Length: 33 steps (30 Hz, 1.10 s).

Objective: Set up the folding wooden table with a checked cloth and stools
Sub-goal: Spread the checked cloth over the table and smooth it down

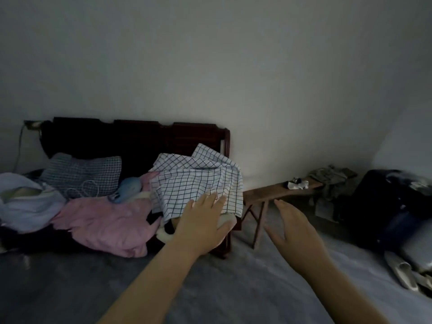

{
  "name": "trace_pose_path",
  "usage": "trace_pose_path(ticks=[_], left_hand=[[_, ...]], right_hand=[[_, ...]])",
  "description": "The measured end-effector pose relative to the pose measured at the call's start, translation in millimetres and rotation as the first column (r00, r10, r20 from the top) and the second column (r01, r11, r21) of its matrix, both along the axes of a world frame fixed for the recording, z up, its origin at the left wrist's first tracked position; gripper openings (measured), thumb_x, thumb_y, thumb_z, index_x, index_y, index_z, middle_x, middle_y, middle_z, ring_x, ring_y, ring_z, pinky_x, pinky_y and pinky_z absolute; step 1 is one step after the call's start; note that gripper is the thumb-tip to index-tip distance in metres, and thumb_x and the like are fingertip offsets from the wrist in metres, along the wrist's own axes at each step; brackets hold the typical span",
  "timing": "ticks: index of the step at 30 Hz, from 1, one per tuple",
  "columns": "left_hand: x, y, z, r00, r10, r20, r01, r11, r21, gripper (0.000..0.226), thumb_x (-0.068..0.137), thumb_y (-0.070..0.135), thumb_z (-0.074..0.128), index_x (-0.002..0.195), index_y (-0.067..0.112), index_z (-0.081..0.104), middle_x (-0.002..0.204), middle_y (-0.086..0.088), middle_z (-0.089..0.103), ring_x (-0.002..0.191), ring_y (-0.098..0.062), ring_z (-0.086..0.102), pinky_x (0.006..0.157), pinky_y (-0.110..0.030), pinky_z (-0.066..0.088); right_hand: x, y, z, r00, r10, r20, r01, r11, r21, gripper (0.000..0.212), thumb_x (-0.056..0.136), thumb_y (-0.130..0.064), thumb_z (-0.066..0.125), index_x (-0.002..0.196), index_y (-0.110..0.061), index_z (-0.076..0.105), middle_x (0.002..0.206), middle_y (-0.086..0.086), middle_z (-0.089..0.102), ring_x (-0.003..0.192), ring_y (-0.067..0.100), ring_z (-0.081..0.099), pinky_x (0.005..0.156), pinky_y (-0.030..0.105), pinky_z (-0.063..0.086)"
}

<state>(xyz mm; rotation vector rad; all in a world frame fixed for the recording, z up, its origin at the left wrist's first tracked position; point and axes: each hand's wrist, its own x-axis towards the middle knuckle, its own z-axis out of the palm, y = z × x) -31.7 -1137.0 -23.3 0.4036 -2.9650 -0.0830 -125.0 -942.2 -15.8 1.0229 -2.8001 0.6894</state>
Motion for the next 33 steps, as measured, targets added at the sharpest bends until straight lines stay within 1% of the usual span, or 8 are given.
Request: trace_pose_path(ticks=[5, 11, 13, 17, 22, 28, 31, 33], left_hand=[[-43, -36, -41, 0.997, 0.061, 0.037, -0.062, 0.998, 0.018, 0.088, 0.072, 0.066, -0.004, 0.15, 0.026, 0.01, 0.158, 0.002, 0.014, 0.143, -0.019, 0.012, 0.114, -0.039, 0.012], [-152, -75, -98, 0.989, 0.042, 0.139, -0.053, 0.996, 0.074, 0.068, 0.095, 0.054, 0.03, 0.15, 0.023, 0.008, 0.158, 0.0, 0.01, 0.144, -0.02, 0.008, 0.114, -0.041, 0.008], [-197, -88, -120, 0.985, 0.039, 0.17, -0.056, 0.994, 0.093, 0.068, 0.095, 0.053, 0.031, 0.15, 0.022, 0.008, 0.158, -0.001, 0.009, 0.144, -0.02, 0.006, 0.114, -0.04, 0.006], [-282, -114, -167, 0.964, 0.024, 0.266, -0.065, 0.987, 0.145, 0.067, 0.096, 0.051, 0.03, 0.151, 0.021, 0.004, 0.159, -0.002, 0.004, 0.145, -0.022, 0.002, 0.116, -0.042, 0.004], [-358, -136, -231, 0.947, 0.013, 0.32, -0.086, 0.973, 0.215, 0.067, 0.097, 0.046, 0.032, 0.15, 0.019, 0.002, 0.159, -0.004, 0.004, 0.145, -0.023, -0.001, 0.116, -0.043, 0.002], [-418, -163, -319, 0.937, 0.0, 0.35, -0.124, 0.935, 0.331, 0.069, 0.097, 0.048, 0.033, 0.15, 0.018, 0.0, 0.159, -0.004, -0.001, 0.145, -0.022, -0.005, 0.116, -0.041, -0.002], [-438, -176, -360, 0.935, -0.016, 0.355, -0.13, 0.915, 0.383, 0.079, 0.094, 0.05, 0.039, 0.149, 0.018, -0.008, 0.158, -0.005, -0.006, 0.145, -0.024, -0.005, 0.114, -0.04, -0.002], [-449, -182, -380, 0.938, -0.018, 0.347, -0.133, 0.904, 0.407, 0.091, 0.089, 0.052, 0.048, 0.148, 0.017, -0.011, 0.158, -0.008, -0.002, 0.145, -0.026, 0.001, 0.115, -0.042, 0.005]], right_hand=[[-63, -51, -40, 0.996, 0.068, 0.055, -0.071, 0.996, 0.054, 0.063, 0.092, -0.04, 0.05, 0.145, -0.017, 0.025, 0.15, 0.001, 0.03, 0.138, 0.015, 0.026, 0.11, 0.026, 0.021], [-183, -105, -95, 0.988, 0.09, 0.123, -0.105, 0.988, 0.116, 0.06, 0.091, -0.039, 0.051, 0.143, -0.019, 0.029, 0.147, 0.002, 0.036, 0.134, 0.018, 0.032, 0.107, 0.034, 0.03], [-233, -123, -117, 0.985, 0.08, 0.155, -0.102, 0.984, 0.146, 0.06, 0.091, -0.039, 0.051, 0.143, -0.021, 0.028, 0.148, 0.002, 0.035, 0.135, 0.019, 0.031, 0.106, 0.038, 0.032], [-326, -159, -164, 0.957, 0.075, 0.281, -0.129, 0.975, 0.18, 0.054, 0.091, -0.034, 0.052, 0.139, -0.015, 0.035, 0.143, 0.004, 0.039, 0.126, 0.021, 0.04, 0.095, 0.033, 0.037], [-406, -200, -233, 0.887, 0.022, 0.46, -0.127, 0.972, 0.197, 0.052, 0.093, -0.03, 0.052, 0.139, -0.011, 0.037, 0.14, 0.01, 0.043, 0.127, 0.024, 0.04, 0.1, 0.035, 0.035], [-460, -255, -313, 0.818, -0.019, 0.575, -0.1, 0.979, 0.175, 0.052, 0.091, -0.021, 0.054, 0.14, -0.023, 0.036, 0.134, 0.006, 0.048, 0.124, 0.026, 0.046, 0.099, 0.041, 0.041], [-476, -277, -350, 0.802, -0.041, 0.595, -0.06, 0.987, 0.149, 0.06, 0.091, -0.014, 0.051, 0.144, -0.031, 0.028, 0.134, 0.003, 0.049, 0.113, 0.019, 0.052, 0.091, 0.034, 0.046], [-483, -288, -367, 0.799, -0.052, 0.598, -0.038, 0.99, 0.136, 0.066, 0.092, -0.009, 0.048, 0.147, -0.032, 0.02, 0.134, 0.002, 0.05, 0.103, 0.011, 0.053, 0.082, 0.025, 0.043]])
